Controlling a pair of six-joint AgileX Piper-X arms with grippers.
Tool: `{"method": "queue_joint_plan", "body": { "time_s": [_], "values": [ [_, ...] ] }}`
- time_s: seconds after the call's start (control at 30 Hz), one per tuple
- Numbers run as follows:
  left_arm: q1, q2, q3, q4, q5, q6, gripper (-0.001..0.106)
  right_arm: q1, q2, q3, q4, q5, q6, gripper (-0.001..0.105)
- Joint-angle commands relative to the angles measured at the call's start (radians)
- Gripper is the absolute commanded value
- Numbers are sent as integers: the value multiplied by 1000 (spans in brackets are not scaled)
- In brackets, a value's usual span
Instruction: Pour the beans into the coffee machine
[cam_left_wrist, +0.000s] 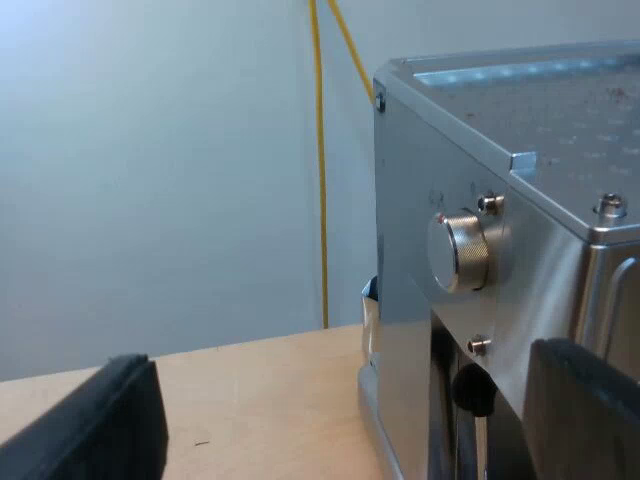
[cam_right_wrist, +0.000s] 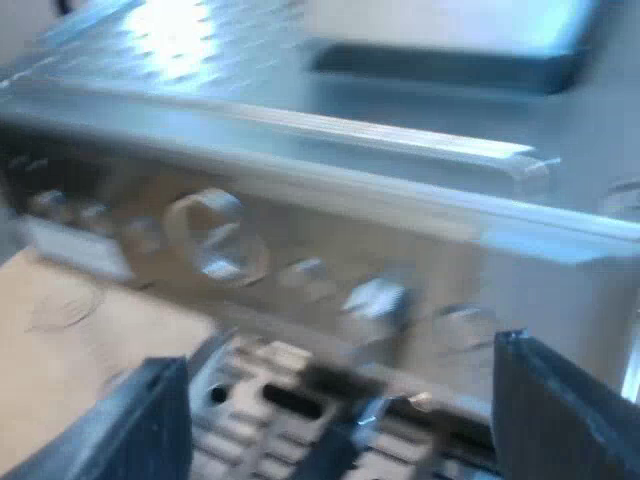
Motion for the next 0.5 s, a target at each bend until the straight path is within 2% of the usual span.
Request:
{"method": "queue_joint_plan", "body": {
  "time_s": [0.03, 0.17, 0.27, 0.37, 0.43, 0.47, 0.5],
  "values": [
    [0, -1, -10, 22, -2, -2, 85, -83, -6, -31, 35, -54, -14, 64],
    [0, -1, -21, 83, -2, -2, 85, -211, -12, -35, 65, -112, -14, 64],
    [0, -1, -23, 89, 16, -2, 85, -286, -25, -35, 98, -114, -23, 64],
    [0, -1, -37, 89, 53, -2, 85, -296, -27, -35, 100, -114, -24, 64],
    [0, -1, -45, 89, 54, -2, 85, -308, -28, -35, 104, -114, -25, 64],
    [0, -1, -51, 89, 54, -2, 85, -356, -44, -35, 125, -114, -50, 64],
    [0, -1, -58, 92, 54, -2, 85, -461, -91, -35, 177, -114, -106, 64]
  ]
}}
